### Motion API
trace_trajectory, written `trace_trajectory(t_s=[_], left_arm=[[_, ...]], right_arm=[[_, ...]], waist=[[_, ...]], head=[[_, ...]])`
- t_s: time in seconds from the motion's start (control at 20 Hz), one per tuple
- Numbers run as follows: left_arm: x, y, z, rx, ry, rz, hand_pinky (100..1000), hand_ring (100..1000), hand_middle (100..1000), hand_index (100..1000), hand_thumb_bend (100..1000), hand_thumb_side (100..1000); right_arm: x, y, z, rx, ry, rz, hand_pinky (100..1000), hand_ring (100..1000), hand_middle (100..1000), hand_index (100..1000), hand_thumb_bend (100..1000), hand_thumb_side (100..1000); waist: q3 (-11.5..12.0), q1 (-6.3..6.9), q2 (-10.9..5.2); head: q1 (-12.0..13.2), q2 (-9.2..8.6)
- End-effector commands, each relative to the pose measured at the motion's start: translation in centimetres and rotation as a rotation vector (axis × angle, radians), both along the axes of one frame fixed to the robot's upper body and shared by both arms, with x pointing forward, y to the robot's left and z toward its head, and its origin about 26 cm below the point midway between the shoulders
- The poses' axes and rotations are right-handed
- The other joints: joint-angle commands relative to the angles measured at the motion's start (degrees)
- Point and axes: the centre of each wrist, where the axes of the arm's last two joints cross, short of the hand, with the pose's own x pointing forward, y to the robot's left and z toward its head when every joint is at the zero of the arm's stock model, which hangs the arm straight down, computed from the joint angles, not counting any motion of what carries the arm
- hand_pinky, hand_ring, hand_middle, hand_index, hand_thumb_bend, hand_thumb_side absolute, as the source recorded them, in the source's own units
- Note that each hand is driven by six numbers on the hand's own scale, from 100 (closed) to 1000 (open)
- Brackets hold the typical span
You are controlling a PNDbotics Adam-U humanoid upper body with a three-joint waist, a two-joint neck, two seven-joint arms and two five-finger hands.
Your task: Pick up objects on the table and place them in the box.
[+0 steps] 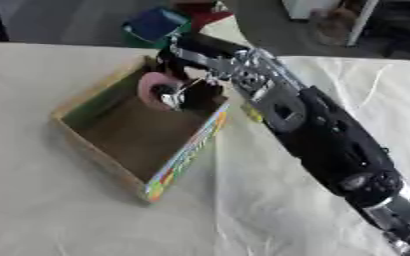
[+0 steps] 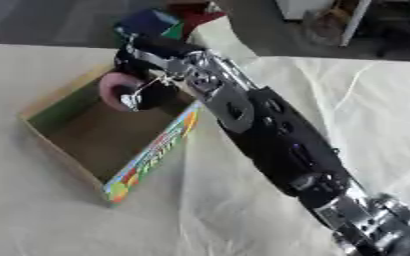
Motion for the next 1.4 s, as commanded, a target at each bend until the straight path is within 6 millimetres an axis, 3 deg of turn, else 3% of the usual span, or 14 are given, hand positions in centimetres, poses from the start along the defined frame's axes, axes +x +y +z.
trace_trajectory(t_s=[0.05,0.1,0.15,0.3,0.65,0.95,1.1,1.3,1.4], left_arm=[[-0.1,-0.1,0.7,0.009,-0.027,-0.009,526,630,617,741,100,923],[-0.1,-0.1,0.7,0.009,-0.027,-0.009,526,630,617,740,100,925],[-0.1,-0.1,0.8,0.009,-0.027,-0.011,526,630,617,740,100,925],[-0.1,-0.2,0.8,0.01,-0.025,-0.012,526,630,616,740,100,926],[-0.1,-0.2,0.7,0.01,-0.023,-0.015,526,630,617,739,100,927],[-0.1,-0.2,0.8,0.012,-0.023,-0.016,527,630,617,739,100,926],[-0.1,-0.2,0.8,0.012,-0.022,-0.017,527,630,617,739,100,926],[-0.1,-0.3,0.8,0.012,-0.021,-0.018,527,630,617,739,100,926],[-0.1,-0.2,0.7,0.013,-0.02,-0.017,527,630,617,738,100,927]], right_arm=[[0.1,0.3,0.6,-0.015,-0.029,0.002,620,523,249,530,100,248],[0.2,0.3,0.5,-0.018,-0.028,0.002,629,558,306,590,100,123],[0.3,0.4,0.1,-0.033,-0.018,-0.002,630,566,323,608,100,213],[0.6,0.8,-0.6,-0.093,0.01,-0.014,635,589,360,645,100,202],[0.6,1.4,-0.7,-0.175,0.038,-0.02,676,704,501,841,100,201],[0.2,1.3,0.0,-0.183,0.025,-0.023,709,765,559,909,100,204],[-0.2,1.3,0.7,-0.159,-0.008,-0.026,722,786,580,935,100,301],[-0.8,0.9,1.6,-0.105,-0.057,-0.034,727,783,575,935,100,337],[-1.1,0.4,2.2,-0.058,-0.079,-0.041,730,780,574,936,100,305]], waist=[[0.06,0.52,-0.86],[0.05,0.5,-0.84],[0.04,0.44,-0.74],[0.03,0.43,-0.63],[0.09,0.47,-0.57],[-0.03,0.47,-0.61],[-0.12,0.5,-0.65],[-0.27,0.55,-0.66],[-0.31,0.6,-0.64]], head=[[-0.15,-0.41],[-0.16,-0.41],[-0.19,-0.45],[-0.21,-0.47],[-0.26,-0.52],[-0.12,-0.61],[-0.07,-0.72],[0.06,-0.95],[0.2,-1.03]])
